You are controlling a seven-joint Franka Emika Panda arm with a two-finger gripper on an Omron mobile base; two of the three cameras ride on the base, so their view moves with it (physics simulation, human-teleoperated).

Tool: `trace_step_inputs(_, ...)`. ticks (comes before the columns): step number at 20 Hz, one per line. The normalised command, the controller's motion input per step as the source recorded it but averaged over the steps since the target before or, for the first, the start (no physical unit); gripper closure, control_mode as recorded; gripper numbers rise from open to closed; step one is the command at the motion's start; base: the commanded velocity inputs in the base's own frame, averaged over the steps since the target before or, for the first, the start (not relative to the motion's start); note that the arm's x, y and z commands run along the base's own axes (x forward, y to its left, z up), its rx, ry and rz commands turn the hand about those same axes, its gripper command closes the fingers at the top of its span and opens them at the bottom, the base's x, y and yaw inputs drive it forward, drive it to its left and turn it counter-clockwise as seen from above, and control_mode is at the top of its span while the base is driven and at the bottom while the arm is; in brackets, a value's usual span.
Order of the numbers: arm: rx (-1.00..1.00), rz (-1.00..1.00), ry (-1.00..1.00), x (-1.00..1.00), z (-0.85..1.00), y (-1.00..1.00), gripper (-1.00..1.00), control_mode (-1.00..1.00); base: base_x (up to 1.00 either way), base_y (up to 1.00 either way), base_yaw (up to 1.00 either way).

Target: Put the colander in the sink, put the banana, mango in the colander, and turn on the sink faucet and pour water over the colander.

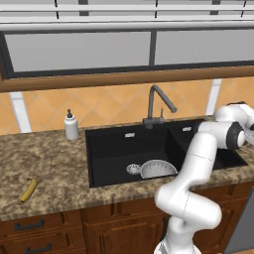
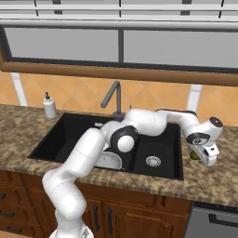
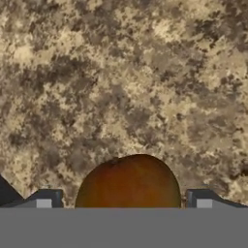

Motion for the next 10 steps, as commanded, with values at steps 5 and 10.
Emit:
trace_step_inputs(5, 0.0, 0.05, 0.0, 0.3, -0.35, -0.01, -1.0, -1.0, 0.0, 0.0, 0.0)
trace_step_inputs(10, -0.02, 0.01, 0.03, 0.09, -0.37, 0.01, 1.0, -1.0, 0.0, 0.0, 0.0)
